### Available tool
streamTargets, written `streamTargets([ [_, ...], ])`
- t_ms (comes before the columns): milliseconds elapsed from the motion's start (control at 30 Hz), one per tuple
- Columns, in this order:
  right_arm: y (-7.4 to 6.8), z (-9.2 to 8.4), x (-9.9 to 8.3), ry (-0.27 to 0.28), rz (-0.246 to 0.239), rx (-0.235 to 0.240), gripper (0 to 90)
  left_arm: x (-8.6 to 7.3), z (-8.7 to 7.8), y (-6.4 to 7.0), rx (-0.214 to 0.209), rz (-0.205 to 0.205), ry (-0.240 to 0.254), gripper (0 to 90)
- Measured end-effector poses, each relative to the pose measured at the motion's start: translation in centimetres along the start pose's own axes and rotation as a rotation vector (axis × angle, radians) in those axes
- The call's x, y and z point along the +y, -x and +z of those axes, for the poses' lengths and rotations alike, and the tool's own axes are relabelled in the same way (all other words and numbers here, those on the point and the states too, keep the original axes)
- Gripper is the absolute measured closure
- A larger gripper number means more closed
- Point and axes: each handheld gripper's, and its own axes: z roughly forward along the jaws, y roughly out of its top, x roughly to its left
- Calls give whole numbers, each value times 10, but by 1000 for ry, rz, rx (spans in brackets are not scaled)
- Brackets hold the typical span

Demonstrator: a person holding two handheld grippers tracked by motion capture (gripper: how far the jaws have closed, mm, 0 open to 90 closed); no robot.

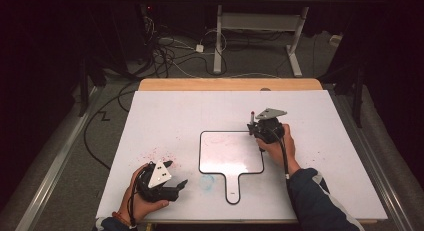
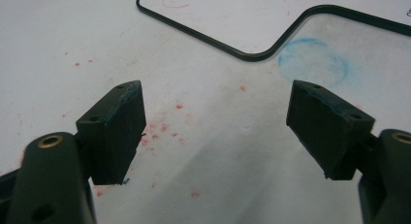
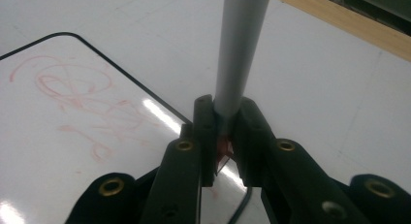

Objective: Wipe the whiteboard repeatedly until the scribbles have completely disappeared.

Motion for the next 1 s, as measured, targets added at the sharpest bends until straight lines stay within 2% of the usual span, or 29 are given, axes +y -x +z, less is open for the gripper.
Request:
streamTargets([
  [67, -2, 2, 0, 6, -9, -4, 817, 0, 1, 0, -4, 1, 1, 209],
  [133, -8, 6, 2, 27, 2, 50, 817, 1, 2, 0, -6, 3, -2, 209],
  [233, -19, 10, 6, 37, -20, 89, 817, 1, 2, 0, -9, 2, -1, 209],
  [333, -19, 8, 7, 17, -31, 76, 817, -1, 1, -1, -9, 0, -3, 208],
  [367, -17, 5, 6, 7, -35, 51, 817, -1, 0, -1, -8, -3, -5, 209],
  [433, -13, -1, 2, -21, -78, -35, 817, -2, -1, -2, -6, -6, -4, 209],
  [467, -10, -5, 0, -25, -68, -40, 817, -2, -2, -2, -7, -9, -2, 208],
  [567, -4, -14, -7, -26, -20, 9, 817, -2, -2, -1, -5, -8, -1, 208],
  [633, -6, -19, -10, -29, -30, 16, 817, -1, -2, -1, -5, -3, -2, 208],
  [733, -5, -22, -14, -25, -40, -2, 817, -1, -1, 0, -7, -2, -3, 209],
  [767, -4, -22, -14, -25, -45, -14, 817, -1, -1, -1, -8, -3, -4, 209],
  [867, -4, -17, -12, -8, -40, -8, 817, -1, 0, -1, -12, 1, -4, 209],
  [967, -11, -9, -8, 16, -8, 42, 817, 0, 1, -1, -14, 2, -5, 209],
  [1000, -14, -6, -5, 21, -14, 50, 817, 0, 1, -1, -15, 0, -3, 209],
])
